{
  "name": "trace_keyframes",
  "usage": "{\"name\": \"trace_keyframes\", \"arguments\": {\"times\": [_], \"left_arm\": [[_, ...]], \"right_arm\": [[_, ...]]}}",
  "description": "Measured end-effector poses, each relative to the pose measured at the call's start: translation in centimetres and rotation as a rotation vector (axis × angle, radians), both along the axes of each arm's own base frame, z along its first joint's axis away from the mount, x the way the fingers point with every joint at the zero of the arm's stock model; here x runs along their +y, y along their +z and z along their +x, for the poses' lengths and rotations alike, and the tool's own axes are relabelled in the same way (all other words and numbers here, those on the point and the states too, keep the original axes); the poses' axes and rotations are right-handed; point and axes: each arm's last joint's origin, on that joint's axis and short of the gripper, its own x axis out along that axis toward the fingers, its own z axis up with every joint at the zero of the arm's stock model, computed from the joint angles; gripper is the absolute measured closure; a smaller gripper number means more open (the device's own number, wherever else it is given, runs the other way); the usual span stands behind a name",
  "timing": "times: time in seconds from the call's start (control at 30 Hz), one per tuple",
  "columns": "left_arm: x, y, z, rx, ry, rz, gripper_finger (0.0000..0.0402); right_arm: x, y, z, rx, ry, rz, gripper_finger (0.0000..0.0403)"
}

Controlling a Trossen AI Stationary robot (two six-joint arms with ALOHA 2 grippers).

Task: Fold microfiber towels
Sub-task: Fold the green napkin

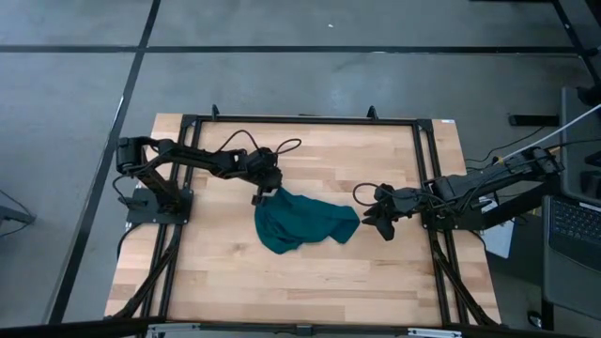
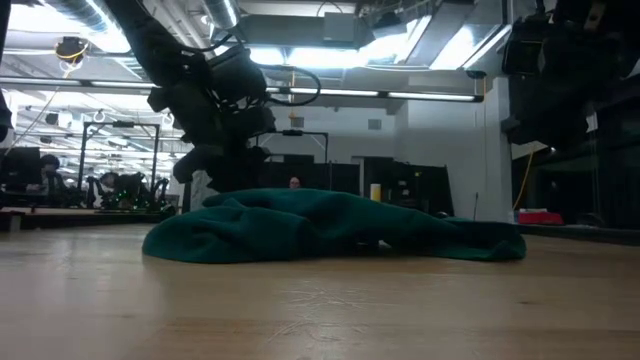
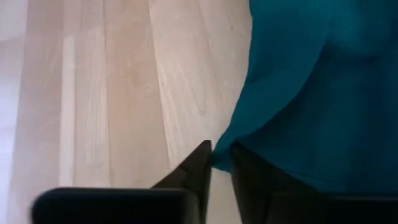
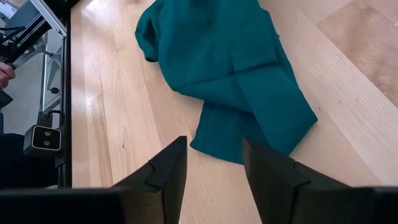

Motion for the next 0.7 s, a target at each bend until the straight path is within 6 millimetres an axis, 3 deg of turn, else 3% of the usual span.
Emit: {"name": "trace_keyframes", "arguments": {"times": [0.13, 0.3, 0.53, 0.7], "left_arm": [[0.0, 0.0, 0.0, -0.004, 0.065, -0.048, 0.0394], [0.0, -0.1, -0.1, 0.011, 0.162, -0.062, 0.0397], [0.2, 0.0, -0.4, 0.024, 0.254, -0.096, 0.0398], [0.2, 0.6, -0.5, 0.001, 0.267, -0.098, 0.0399]], "right_arm": [[0.0, 0.0, 0.0, 0.000, 0.000, 0.000, 0.0239], [0.0, -0.4, 0.1, 0.028, 0.005, -0.012, 0.0243], [1.1, -2.7, 0.7, 0.139, 0.063, -0.046, 0.0240], [1.4, -3.9, 1.7, 0.153, -0.015, -0.103, 0.0221]]}}
